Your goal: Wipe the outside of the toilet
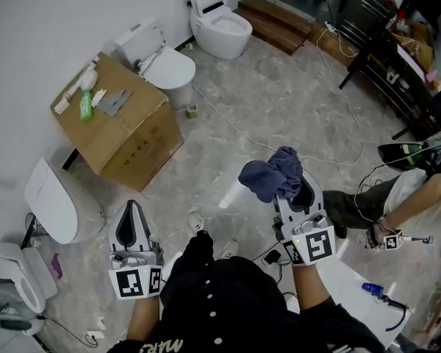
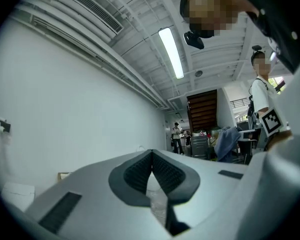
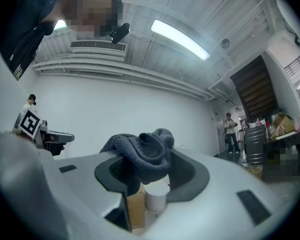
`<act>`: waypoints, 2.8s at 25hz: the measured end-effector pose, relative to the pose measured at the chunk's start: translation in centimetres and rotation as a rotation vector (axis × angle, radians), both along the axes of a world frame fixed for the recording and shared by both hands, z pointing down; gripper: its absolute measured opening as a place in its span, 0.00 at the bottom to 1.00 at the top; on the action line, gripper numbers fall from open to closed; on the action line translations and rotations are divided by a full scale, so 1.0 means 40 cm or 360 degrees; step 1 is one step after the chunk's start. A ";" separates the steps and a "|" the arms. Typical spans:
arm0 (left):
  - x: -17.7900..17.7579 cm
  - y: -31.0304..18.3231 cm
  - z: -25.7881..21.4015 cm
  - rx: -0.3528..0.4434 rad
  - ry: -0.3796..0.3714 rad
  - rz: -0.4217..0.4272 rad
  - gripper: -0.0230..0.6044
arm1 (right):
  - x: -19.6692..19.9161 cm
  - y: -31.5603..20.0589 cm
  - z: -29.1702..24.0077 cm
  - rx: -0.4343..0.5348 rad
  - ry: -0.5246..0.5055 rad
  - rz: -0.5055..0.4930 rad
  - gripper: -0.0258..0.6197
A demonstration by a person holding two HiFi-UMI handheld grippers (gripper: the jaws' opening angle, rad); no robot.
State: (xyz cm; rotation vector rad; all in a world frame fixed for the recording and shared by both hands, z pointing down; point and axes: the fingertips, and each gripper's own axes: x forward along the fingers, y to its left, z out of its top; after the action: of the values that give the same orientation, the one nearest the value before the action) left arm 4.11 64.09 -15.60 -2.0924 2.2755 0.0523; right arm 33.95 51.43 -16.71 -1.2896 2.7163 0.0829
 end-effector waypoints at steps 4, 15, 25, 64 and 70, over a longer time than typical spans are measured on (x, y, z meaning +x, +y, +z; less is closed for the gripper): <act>-0.044 -0.068 0.008 -0.0003 0.0026 0.0023 0.05 | -0.036 -0.051 -0.007 -0.0020 0.0006 0.0007 0.30; -0.171 -0.230 0.016 0.0003 0.0058 0.0028 0.05 | -0.144 -0.208 -0.009 -0.0038 0.0028 0.0042 0.30; -0.273 -0.359 0.012 0.0028 0.0070 0.0113 0.05 | -0.226 -0.315 -0.025 -0.0018 0.0043 0.0143 0.30; -0.188 -1.054 0.016 0.0061 0.0041 -0.0117 0.05 | -0.111 -1.084 0.022 -0.0022 0.0011 0.0010 0.30; -0.142 -1.144 0.018 0.0060 0.0055 -0.0250 0.05 | -0.120 -1.229 0.034 -0.0028 0.0047 -0.0163 0.30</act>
State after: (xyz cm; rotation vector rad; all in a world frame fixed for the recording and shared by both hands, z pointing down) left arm -1.55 18.32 -14.88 -1.9030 2.4304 0.1251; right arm 29.15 2.28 -15.36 -1.1602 2.8086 0.0684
